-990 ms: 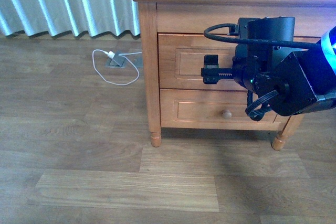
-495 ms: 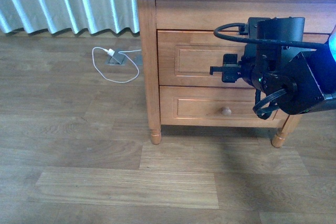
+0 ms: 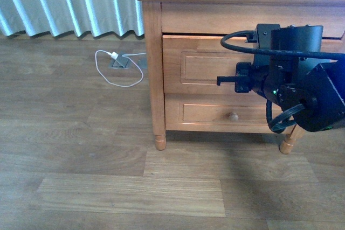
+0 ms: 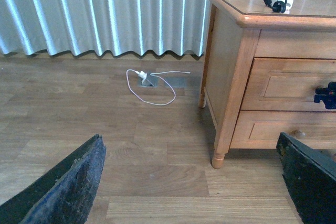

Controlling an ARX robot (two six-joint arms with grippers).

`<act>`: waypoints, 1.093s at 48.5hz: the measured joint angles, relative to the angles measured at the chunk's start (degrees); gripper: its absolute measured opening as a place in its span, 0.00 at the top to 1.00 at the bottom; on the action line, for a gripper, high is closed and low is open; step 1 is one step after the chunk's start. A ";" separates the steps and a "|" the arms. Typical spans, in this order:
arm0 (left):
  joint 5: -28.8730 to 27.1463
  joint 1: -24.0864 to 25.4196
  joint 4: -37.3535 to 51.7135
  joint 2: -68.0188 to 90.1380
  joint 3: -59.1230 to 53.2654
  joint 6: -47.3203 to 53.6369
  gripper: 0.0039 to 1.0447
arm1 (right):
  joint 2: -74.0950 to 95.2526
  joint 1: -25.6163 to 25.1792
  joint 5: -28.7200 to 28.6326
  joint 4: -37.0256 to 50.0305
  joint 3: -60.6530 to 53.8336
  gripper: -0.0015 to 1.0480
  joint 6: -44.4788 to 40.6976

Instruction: Put charger into drawer

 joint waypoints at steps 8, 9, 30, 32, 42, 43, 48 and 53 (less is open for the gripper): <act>0.00 0.00 0.00 0.00 0.00 0.00 0.06 | -5.53 0.63 -1.88 2.03 -9.73 0.79 0.79; 0.00 0.00 0.00 0.00 0.00 -0.02 0.06 | -6.49 0.70 -2.25 2.32 -11.41 0.79 0.87; 0.00 0.00 0.00 0.00 0.00 0.00 0.06 | -27.30 1.95 -10.56 3.93 -41.79 0.79 -0.07; 0.00 0.00 0.00 0.00 0.00 0.00 0.06 | -28.30 2.03 -10.58 3.93 -42.80 0.75 -0.15; 0.00 0.00 0.00 0.00 0.00 0.00 0.06 | -39.06 1.79 -11.67 1.14 -47.56 0.44 1.29; 0.00 0.00 0.00 0.00 0.00 0.00 0.06 | -40.44 1.70 -11.91 0.44 -48.06 0.41 1.55; 0.00 0.00 0.00 0.00 0.00 0.00 0.06 | -47.43 0.72 -13.00 -3.50 -50.56 0.26 2.64; 0.00 0.00 0.00 0.00 0.00 0.00 0.06 | -58.38 -1.88 -15.17 -10.14 -52.65 0.07 3.82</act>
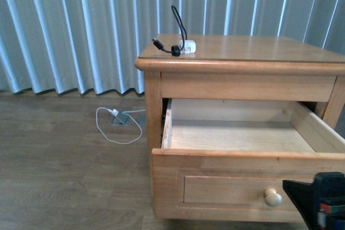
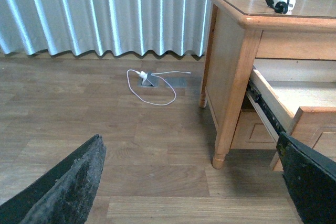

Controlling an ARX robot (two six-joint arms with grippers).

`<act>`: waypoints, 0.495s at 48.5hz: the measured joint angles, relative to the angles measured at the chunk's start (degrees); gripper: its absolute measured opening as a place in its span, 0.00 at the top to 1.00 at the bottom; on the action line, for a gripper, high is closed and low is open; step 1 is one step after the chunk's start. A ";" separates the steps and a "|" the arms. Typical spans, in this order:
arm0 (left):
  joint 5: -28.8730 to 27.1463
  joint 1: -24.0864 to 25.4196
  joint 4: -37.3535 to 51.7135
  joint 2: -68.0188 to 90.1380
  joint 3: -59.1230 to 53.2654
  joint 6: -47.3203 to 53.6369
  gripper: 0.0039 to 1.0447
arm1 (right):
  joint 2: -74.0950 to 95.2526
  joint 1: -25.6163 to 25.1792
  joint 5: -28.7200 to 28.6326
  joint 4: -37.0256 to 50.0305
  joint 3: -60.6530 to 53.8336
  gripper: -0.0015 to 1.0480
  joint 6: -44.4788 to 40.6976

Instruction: Put charger into drawer

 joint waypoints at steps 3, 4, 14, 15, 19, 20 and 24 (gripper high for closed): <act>0.00 0.00 0.00 0.00 0.00 0.00 0.06 | -5.99 -1.57 -0.92 -3.19 -0.87 0.08 -0.04; 0.00 0.00 0.00 0.00 0.00 0.00 0.06 | -7.54 -2.12 -1.36 -4.00 -1.14 0.09 -0.09; 0.00 0.00 0.00 0.00 0.00 0.00 0.06 | -28.48 -7.85 -8.94 -17.84 -2.97 0.08 -1.11; 0.00 0.00 0.00 0.00 0.00 0.00 0.06 | -30.62 -8.59 -9.84 -19.50 -3.02 0.08 -1.27; 0.00 0.00 0.00 0.00 0.00 0.00 0.06 | -38.99 -11.89 -13.55 -25.81 -3.21 0.08 -1.95; 0.00 0.00 0.00 0.00 0.00 0.00 0.06 | -40.98 -12.81 -14.60 -27.30 -3.28 0.08 -2.10; 0.00 0.00 0.00 0.00 0.00 0.00 0.06 | -47.15 -16.28 -18.49 -32.26 -3.52 0.08 -2.69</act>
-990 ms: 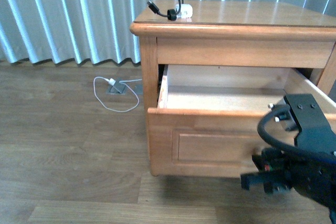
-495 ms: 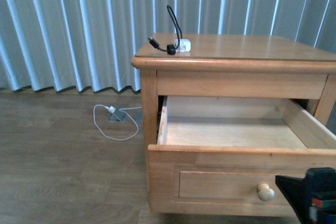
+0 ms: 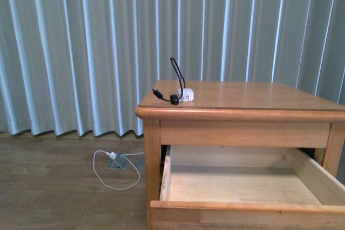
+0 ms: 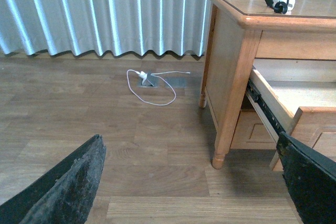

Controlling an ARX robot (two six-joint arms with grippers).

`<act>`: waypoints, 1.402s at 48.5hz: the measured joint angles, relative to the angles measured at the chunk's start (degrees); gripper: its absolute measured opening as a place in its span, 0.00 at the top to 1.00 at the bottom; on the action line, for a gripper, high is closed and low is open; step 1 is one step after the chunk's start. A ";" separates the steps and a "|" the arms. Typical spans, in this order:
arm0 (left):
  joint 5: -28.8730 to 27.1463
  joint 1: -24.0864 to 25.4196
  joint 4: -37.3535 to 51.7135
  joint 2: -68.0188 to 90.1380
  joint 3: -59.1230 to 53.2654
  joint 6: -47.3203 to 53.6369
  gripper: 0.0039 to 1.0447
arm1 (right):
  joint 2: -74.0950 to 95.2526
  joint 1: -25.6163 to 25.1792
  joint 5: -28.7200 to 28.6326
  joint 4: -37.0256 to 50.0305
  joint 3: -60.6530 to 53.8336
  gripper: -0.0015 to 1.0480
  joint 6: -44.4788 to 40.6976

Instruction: Put charger into drawer

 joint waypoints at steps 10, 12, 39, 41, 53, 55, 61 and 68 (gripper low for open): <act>0.00 0.00 0.00 0.00 0.00 -0.02 0.06 | -9.70 -14.05 -7.72 -7.61 -2.05 0.08 -1.01; 0.02 0.00 0.00 0.00 0.00 0.00 0.06 | -9.70 -14.21 -7.80 -7.65 -2.16 0.08 -1.01; 0.00 0.00 0.00 0.00 0.00 0.00 0.06 | -27.39 4.35 25.68 -2.23 -12.24 0.84 -5.29; 0.00 0.00 0.00 0.00 0.00 0.00 0.06 | -27.39 4.35 25.68 -2.23 -12.24 0.77 -5.31; 0.00 0.00 0.00 0.00 0.00 0.00 0.06 | -27.45 4.39 25.68 -2.23 -12.26 0.35 -5.31; 0.00 0.00 0.00 0.00 0.00 0.00 0.06 | -27.45 4.39 25.68 -2.23 -12.26 0.28 -5.29; 0.00 0.00 0.00 0.00 0.00 -0.02 0.06 | -27.45 4.39 25.70 -2.23 -12.26 0.07 -5.29; 0.00 0.00 0.00 0.00 0.00 0.00 0.06 | -27.45 4.39 25.70 -2.23 -12.26 0.08 -5.29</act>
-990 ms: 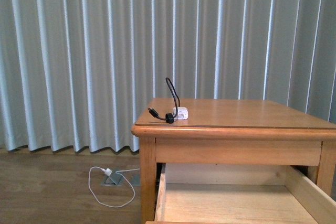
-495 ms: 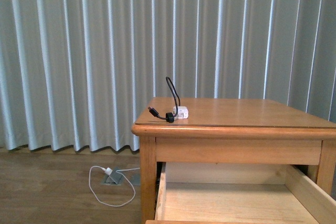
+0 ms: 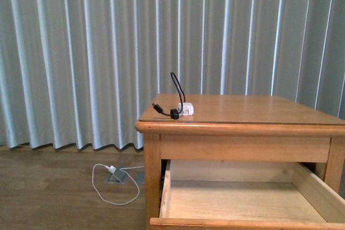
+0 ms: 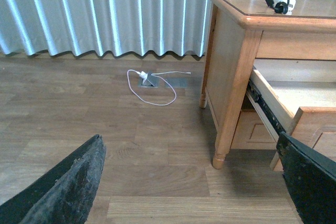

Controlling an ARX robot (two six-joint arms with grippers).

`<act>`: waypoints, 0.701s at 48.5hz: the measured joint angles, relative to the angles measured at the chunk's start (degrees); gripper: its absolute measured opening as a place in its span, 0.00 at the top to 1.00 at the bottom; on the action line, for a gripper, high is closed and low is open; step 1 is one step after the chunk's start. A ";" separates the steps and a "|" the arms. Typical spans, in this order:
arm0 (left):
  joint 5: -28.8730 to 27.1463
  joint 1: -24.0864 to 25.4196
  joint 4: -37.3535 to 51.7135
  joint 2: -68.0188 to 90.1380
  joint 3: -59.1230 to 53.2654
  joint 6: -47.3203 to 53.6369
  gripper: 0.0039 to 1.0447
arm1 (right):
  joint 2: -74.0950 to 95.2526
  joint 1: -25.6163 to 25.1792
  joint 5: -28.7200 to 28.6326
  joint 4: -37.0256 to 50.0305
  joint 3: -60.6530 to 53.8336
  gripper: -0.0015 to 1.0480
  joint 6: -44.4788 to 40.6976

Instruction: Put charger into drawer

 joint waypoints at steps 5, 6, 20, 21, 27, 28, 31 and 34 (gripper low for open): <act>0.00 0.00 0.00 0.00 0.00 0.00 0.06 | 0.00 0.00 0.00 0.00 0.00 0.08 0.00; 0.00 0.00 0.00 0.00 0.00 0.00 0.06 | 0.00 0.00 0.00 0.00 0.00 0.08 0.00; 0.00 0.00 0.00 0.00 0.00 -0.02 0.06 | 0.00 0.00 0.00 0.00 0.00 0.08 0.00; 0.00 0.00 0.00 0.00 0.00 0.00 0.06 | 0.00 0.00 0.00 0.00 0.00 0.08 0.00; -0.26 -0.39 0.61 0.15 -0.04 -0.44 0.06 | 0.00 0.00 0.00 0.00 0.00 0.08 0.00; -1.14 -0.96 1.95 0.79 -0.02 -1.14 0.06 | 0.00 0.00 0.00 0.00 0.00 0.08 0.00; -6.40 -5.77 5.53 3.69 0.28 -1.46 0.06 | 0.00 0.00 0.00 0.00 0.00 0.08 0.00; -8.61 -10.88 9.81 9.88 1.42 -1.53 0.06 | -0.02 0.00 0.04 0.00 -0.02 0.08 0.00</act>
